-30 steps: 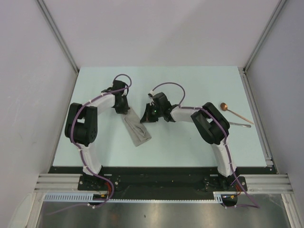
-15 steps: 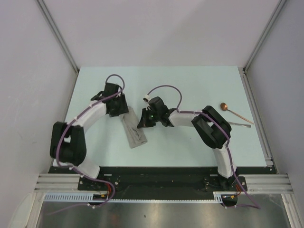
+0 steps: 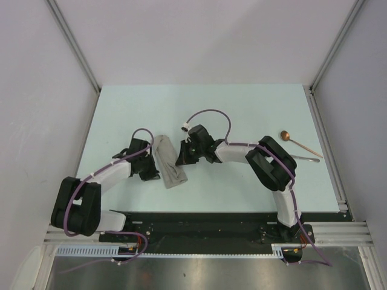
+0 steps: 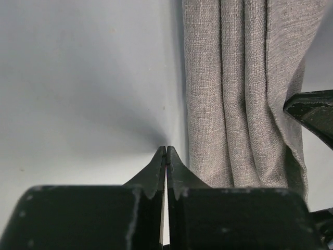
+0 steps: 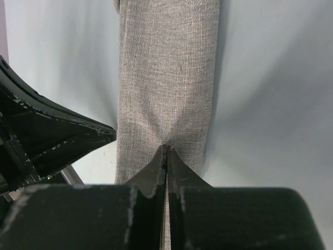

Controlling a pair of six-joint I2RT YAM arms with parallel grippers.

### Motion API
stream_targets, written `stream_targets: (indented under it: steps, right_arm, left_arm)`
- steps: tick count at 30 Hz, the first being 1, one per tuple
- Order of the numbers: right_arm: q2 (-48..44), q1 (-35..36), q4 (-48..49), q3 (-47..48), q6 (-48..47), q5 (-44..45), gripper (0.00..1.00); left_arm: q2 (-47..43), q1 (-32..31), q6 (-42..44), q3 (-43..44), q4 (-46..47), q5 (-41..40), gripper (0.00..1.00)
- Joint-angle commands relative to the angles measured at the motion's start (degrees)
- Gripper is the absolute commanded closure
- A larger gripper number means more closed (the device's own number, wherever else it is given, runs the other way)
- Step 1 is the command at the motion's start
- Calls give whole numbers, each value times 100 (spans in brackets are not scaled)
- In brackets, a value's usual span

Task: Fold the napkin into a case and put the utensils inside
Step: Smooth out the smaller rectangle-folded napkin at the center of the board.

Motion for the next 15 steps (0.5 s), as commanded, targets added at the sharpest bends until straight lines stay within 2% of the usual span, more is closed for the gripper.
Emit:
stream_targets:
  steps: [1,7,15]
  right_arm:
    - [-345,138,-63,-89,-114,122,100]
    - [-231,322,25,-72,52,96,100]
    - [-178,419,113,-37,264,43,100]
  left_arm:
    - [50,-77,-236,-140,724,247,100]
    - [261,-278,-403,-264,953,300,100]
    - [112,-358,-448,-325,857,159,100]
